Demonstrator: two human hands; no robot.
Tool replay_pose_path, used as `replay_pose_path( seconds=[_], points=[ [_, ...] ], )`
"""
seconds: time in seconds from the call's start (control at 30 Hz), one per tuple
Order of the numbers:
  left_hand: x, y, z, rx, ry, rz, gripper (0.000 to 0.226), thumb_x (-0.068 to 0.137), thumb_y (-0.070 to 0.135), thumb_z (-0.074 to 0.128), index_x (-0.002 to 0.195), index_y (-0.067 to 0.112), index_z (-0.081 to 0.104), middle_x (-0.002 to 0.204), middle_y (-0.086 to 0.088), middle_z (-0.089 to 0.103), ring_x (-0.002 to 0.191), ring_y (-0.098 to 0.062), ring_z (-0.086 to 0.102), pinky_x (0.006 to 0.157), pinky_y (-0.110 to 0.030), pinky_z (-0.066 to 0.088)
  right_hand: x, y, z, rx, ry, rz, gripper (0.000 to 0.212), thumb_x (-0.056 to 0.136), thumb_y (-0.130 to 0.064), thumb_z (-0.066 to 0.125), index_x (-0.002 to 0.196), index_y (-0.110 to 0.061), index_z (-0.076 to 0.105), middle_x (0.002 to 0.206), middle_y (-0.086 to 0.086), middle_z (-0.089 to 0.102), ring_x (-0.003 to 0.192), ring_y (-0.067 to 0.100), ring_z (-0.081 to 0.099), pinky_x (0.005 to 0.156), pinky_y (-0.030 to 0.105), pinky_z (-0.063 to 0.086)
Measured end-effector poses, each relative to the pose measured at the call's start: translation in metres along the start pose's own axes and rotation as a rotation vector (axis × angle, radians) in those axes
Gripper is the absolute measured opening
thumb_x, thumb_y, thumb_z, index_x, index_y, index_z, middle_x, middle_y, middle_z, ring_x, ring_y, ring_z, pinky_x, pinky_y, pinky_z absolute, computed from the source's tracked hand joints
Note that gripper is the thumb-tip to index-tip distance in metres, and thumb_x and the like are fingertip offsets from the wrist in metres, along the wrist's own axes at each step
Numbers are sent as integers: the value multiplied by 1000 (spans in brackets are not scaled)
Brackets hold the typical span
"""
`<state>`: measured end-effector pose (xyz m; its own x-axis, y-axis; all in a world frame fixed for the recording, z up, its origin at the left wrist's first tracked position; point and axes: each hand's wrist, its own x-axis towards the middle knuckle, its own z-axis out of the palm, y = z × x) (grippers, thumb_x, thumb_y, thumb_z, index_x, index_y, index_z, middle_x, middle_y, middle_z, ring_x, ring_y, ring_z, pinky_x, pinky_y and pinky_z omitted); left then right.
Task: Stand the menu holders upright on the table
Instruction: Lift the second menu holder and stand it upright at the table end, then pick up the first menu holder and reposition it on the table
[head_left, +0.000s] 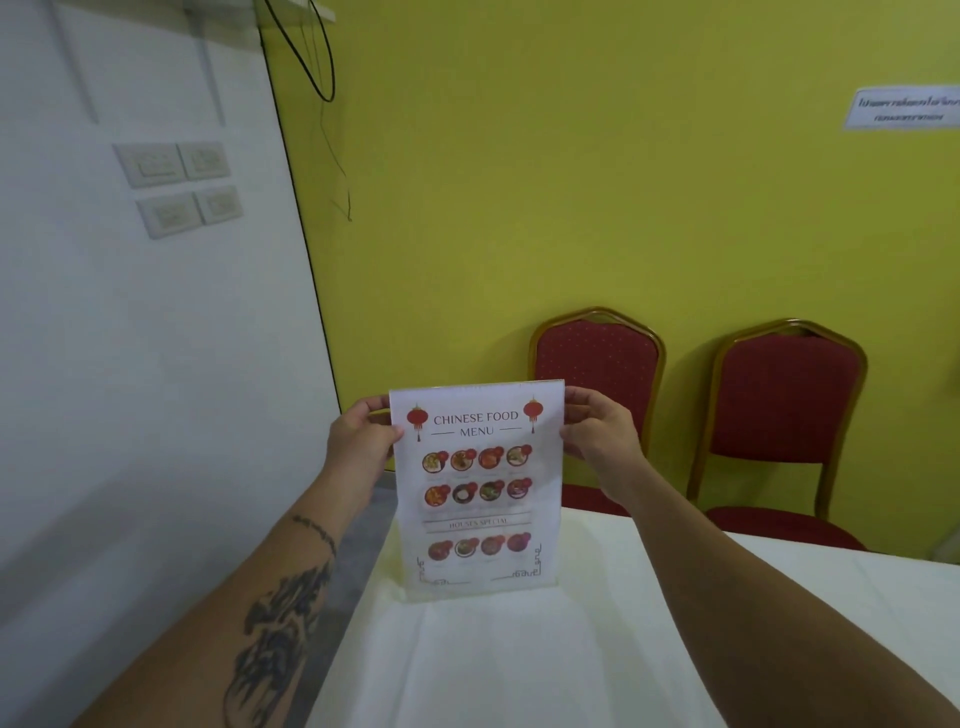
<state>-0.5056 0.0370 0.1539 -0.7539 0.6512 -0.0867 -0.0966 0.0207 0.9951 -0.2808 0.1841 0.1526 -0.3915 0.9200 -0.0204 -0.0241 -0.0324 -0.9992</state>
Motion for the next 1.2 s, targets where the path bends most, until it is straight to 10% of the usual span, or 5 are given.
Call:
replay_pose_path(
  seconds=[0.5,1.2],
  points=[
    [-46,8,2,-73,251,207,36,79,-4,52,88,28,66,93,-1,69,89,-18,66,75,-31,53,-59,-13,-54,-274,-21,-88,56,85,8,60,134,-19,57,121,3,65,106,18,63,76,30,56],
    [-333,-28,260,-311,-492,-42,30,87,-10,50,97,14,65,88,-4,68,75,-16,62,67,-28,47,-297,-51,-361,-110,245,-133,47,85,12,59,117,-23,65,114,8,65,90,19,68,74,39,52]
  ],
)
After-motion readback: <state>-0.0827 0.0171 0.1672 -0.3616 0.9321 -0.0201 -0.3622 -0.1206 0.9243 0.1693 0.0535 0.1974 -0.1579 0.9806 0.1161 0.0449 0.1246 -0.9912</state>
